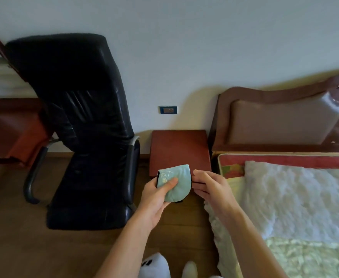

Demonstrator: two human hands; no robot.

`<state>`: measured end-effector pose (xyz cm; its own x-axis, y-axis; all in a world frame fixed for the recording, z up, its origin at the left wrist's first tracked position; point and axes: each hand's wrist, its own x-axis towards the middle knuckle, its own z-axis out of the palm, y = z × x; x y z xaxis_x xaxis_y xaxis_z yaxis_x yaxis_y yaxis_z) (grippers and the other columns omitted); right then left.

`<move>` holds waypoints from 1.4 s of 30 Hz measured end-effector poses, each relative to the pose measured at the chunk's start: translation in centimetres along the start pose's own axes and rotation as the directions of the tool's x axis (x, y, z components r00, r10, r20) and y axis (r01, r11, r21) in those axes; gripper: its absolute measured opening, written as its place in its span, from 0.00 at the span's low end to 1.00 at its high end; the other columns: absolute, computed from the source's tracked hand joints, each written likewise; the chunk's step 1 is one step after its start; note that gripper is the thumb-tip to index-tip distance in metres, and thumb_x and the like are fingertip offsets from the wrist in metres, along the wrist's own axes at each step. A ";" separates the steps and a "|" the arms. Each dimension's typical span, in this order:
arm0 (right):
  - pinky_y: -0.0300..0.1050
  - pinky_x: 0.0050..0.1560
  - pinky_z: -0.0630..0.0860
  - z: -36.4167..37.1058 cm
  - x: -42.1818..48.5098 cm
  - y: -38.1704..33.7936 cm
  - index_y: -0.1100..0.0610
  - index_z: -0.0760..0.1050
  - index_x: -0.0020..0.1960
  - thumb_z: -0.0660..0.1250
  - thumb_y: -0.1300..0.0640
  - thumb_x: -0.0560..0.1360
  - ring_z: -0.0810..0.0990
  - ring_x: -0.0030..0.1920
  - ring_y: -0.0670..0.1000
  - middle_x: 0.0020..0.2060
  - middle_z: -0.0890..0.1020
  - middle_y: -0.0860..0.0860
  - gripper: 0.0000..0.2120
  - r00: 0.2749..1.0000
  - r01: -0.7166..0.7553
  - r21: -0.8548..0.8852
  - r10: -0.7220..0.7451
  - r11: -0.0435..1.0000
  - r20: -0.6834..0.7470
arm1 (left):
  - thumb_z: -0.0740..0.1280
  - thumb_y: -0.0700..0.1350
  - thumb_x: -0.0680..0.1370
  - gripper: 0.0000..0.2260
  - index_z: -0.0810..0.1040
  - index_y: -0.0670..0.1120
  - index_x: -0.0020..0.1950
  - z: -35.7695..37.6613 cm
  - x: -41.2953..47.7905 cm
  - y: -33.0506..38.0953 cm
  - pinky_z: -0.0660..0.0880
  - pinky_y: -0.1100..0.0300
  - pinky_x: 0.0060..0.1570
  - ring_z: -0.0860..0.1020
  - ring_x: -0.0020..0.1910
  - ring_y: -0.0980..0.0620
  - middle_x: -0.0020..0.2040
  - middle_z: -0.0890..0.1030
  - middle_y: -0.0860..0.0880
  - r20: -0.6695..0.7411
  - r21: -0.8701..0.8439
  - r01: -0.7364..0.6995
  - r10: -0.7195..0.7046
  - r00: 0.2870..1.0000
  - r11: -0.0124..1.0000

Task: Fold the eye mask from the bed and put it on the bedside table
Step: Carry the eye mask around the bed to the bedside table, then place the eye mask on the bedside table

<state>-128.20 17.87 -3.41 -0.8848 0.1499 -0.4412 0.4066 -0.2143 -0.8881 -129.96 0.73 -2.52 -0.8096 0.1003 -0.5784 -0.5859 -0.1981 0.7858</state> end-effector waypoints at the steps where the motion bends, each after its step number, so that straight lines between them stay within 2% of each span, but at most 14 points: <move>1: 0.49 0.59 0.81 0.0 1.3 -0.4 0.52 0.84 0.53 0.71 0.49 0.76 0.87 0.53 0.50 0.48 0.89 0.50 0.10 1.000 -0.005 -0.006 0.005 1.000 0.006 | 0.75 0.43 0.72 0.18 0.79 0.46 0.61 0.4 1.2 0.5 0.79 0.46 0.58 0.82 0.56 0.46 0.56 0.84 0.45 -0.004 -0.006 0.006 -0.006 1.000 1.000; 5: 0.50 0.60 0.80 -0.2 6.3 -1.6 0.53 0.84 0.56 0.71 0.47 0.75 0.87 0.54 0.51 0.50 0.89 0.51 0.13 0.999 -0.046 -0.011 0.047 0.999 0.017 | 0.74 0.42 0.72 0.14 0.80 0.47 0.57 1.5 6.1 2.6 0.81 0.50 0.56 0.83 0.54 0.47 0.54 0.85 0.45 -0.021 -0.011 0.022 -0.022 1.000 1.000; 10: 0.48 0.58 0.80 0.3 12.9 -3.6 0.54 0.84 0.55 0.70 0.48 0.77 0.87 0.52 0.51 0.48 0.90 0.52 0.12 0.997 -0.081 -0.020 0.081 0.997 0.006 | 0.74 0.41 0.73 0.17 0.80 0.43 0.61 2.0 13.2 5.7 0.81 0.53 0.51 0.85 0.53 0.47 0.54 0.86 0.44 0.003 -0.040 0.040 -0.040 0.999 0.998; 14: 0.49 0.58 0.81 1.6 19.4 -6.3 0.56 0.83 0.57 0.72 0.47 0.75 0.88 0.51 0.52 0.51 0.89 0.54 0.16 0.996 -0.075 -0.026 0.073 0.997 -0.052 | 0.74 0.40 0.73 0.16 0.80 0.43 0.60 2.3 19.6 9.2 0.81 0.51 0.53 0.84 0.53 0.47 0.54 0.86 0.44 0.028 -0.066 0.045 -0.043 0.999 0.997; 17: 0.49 0.57 0.82 3.5 25.4 -9.3 0.56 0.84 0.55 0.72 0.47 0.76 0.88 0.50 0.51 0.48 0.89 0.53 0.14 0.993 -0.074 -0.044 0.070 0.996 -0.093 | 0.74 0.40 0.73 0.17 0.79 0.43 0.61 2.1 25.3 12.8 0.80 0.50 0.56 0.83 0.55 0.46 0.55 0.85 0.44 0.047 -0.091 0.063 -0.059 0.997 0.994; 22: 0.48 0.55 0.82 5.2 30.3 -12.1 0.55 0.85 0.51 0.71 0.50 0.77 0.88 0.49 0.52 0.44 0.90 0.52 0.09 0.992 -0.046 -0.051 0.039 0.998 -0.118 | 0.73 0.40 0.73 0.16 0.79 0.42 0.60 2.5 30.4 15.9 0.79 0.50 0.55 0.83 0.56 0.46 0.56 0.85 0.43 0.047 -0.098 0.057 -0.052 0.998 0.994; 30: 0.57 0.62 0.80 5.9 37.2 -12.4 0.56 0.85 0.52 0.72 0.51 0.76 0.88 0.51 0.55 0.47 0.90 0.55 0.10 0.986 -0.131 -0.070 0.123 0.989 -0.116 | 0.73 0.40 0.73 0.18 0.78 0.42 0.63 3.0 37.4 17.6 0.80 0.51 0.54 0.82 0.57 0.44 0.57 0.84 0.42 0.026 -0.105 0.091 -0.089 0.996 0.990; 36: 0.56 0.58 0.82 3.7 42.2 -8.9 0.50 0.84 0.52 0.73 0.47 0.74 0.87 0.48 0.50 0.44 0.89 0.51 0.10 0.980 -0.158 -0.273 0.118 0.949 -0.159 | 0.73 0.39 0.74 0.16 0.79 0.40 0.61 2.7 42.9 14.5 0.81 0.55 0.48 0.84 0.53 0.45 0.56 0.84 0.41 -0.082 -0.073 0.159 -0.164 0.983 0.985; 37: 0.54 0.57 0.82 3.2 43.0 -7.8 0.49 0.83 0.53 0.73 0.46 0.74 0.86 0.48 0.48 0.44 0.88 0.49 0.11 0.980 -0.157 -0.353 0.100 0.922 -0.174 | 0.73 0.40 0.74 0.16 0.79 0.40 0.61 2.4 44.0 13.6 0.81 0.55 0.48 0.84 0.53 0.45 0.55 0.84 0.42 -0.107 -0.046 0.172 -0.176 0.979 0.984; 40: 0.38 0.48 0.78 1.4 45.2 -3.7 0.51 0.81 0.56 0.71 0.50 0.76 0.82 0.48 0.43 0.45 0.85 0.44 0.10 0.984 -0.126 -0.558 0.032 0.820 -0.175 | 0.74 0.40 0.73 0.15 0.80 0.42 0.60 1.5 47.5 9.7 0.81 0.51 0.51 0.84 0.52 0.45 0.54 0.85 0.43 -0.161 0.010 0.220 -0.216 0.963 0.975; 42: 0.38 0.48 0.76 0.2 47.1 0.0 0.53 0.81 0.58 0.71 0.53 0.77 0.82 0.49 0.44 0.47 0.84 0.46 0.10 0.989 -0.096 -0.658 -0.003 0.746 -0.148 | 0.74 0.40 0.74 0.15 0.80 0.43 0.60 1.0 50.3 6.6 0.80 0.48 0.54 0.83 0.53 0.45 0.55 0.84 0.43 -0.169 0.035 0.257 -0.248 0.954 0.966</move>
<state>-169.88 24.78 -24.15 -0.8427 0.2919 -0.4524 0.5384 0.4611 -0.7053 -174.53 5.48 -26.20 -0.6208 -0.0203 -0.7837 -0.7754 -0.1311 0.6177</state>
